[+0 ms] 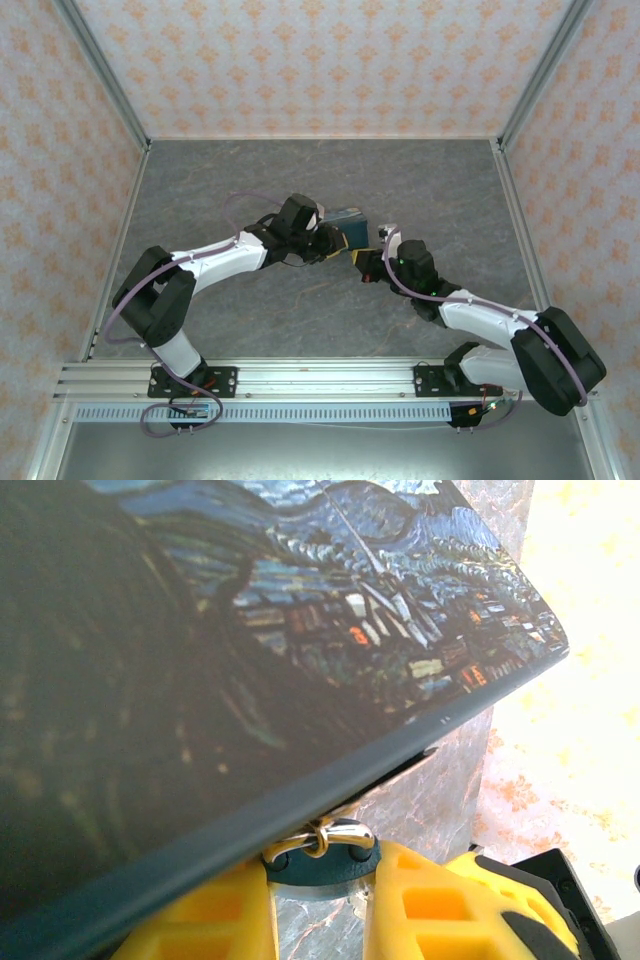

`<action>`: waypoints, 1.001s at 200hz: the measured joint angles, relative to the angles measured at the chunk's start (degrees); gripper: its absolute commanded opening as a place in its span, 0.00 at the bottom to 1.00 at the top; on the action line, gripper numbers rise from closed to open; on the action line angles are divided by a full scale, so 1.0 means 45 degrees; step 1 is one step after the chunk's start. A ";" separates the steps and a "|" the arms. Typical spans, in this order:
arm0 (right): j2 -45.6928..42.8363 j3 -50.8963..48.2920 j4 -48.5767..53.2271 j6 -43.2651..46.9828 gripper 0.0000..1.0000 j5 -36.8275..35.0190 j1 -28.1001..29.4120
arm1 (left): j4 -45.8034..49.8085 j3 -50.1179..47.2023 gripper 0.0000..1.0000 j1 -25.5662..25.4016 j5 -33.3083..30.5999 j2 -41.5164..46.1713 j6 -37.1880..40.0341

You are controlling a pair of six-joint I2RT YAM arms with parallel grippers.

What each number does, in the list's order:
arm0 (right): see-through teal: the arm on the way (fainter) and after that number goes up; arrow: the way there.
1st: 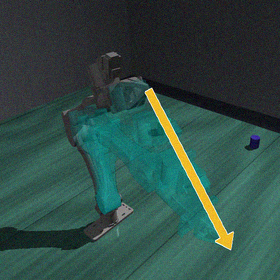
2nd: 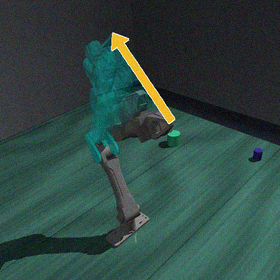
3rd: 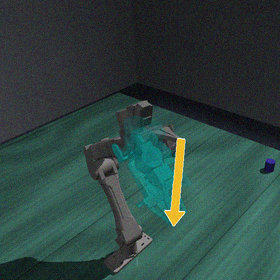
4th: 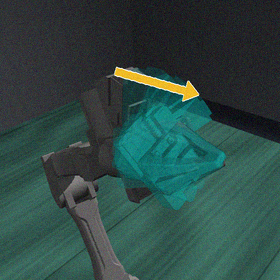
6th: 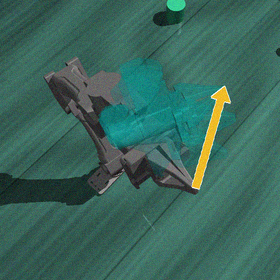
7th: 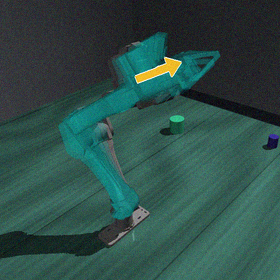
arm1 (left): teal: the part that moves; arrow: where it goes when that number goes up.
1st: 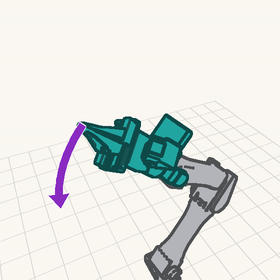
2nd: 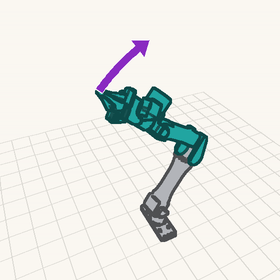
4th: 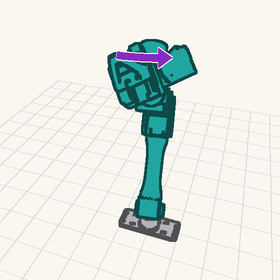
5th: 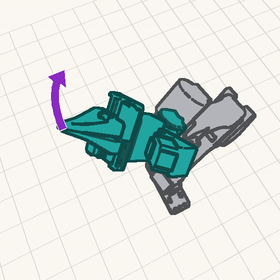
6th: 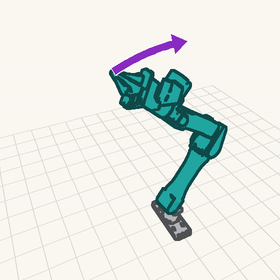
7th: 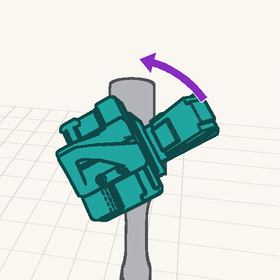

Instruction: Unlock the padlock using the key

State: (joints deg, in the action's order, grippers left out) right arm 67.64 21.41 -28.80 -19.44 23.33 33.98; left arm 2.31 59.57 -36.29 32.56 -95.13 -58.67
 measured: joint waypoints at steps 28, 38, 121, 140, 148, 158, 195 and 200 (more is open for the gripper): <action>0.0335 0.0000 -0.0248 0.0000 0.00 0.0000 0.0000 | 0.0005 -0.0010 0.21 0.0005 -0.0005 0.0005 -0.0083; 0.0495 0.0000 -0.0359 0.0000 0.00 0.0000 0.0000 | -0.0005 -0.0029 0.22 0.0005 -0.0049 0.0005 -0.0204; 0.1515 0.0000 -0.1719 -0.0194 0.00 0.0053 0.0000 | -0.0160 -0.0185 0.22 0.0185 -0.0165 0.0063 -0.0777; 0.1705 0.0000 -0.1919 -0.0199 0.00 0.0087 0.0000 | -0.0160 -0.0233 0.22 0.0185 -0.0262 0.0112 -0.0874; 0.1758 0.0000 -0.2001 -0.0199 0.00 0.0107 0.0000 | -0.0165 -0.0262 0.22 0.0185 -0.0291 0.0141 -0.0928; 0.1792 0.0000 -0.2103 -0.0199 0.00 0.0136 0.0000 | -0.0160 -0.0277 0.22 0.0185 -0.0330 0.0185 -0.0967; 0.1821 0.0000 -0.2273 -0.0185 0.00 0.0151 0.0000 | -0.0175 -0.0277 0.22 0.0233 -0.0321 0.0228 -0.1010; 0.1836 0.0000 -0.2293 -0.0175 0.00 0.0160 0.0000 | -0.0175 -0.0277 0.22 0.0233 -0.0321 0.0228 -0.1010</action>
State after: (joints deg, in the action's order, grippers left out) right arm 75.90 21.41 -39.11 -20.23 24.05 33.98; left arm 1.52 58.33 -35.24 31.11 -94.11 -63.22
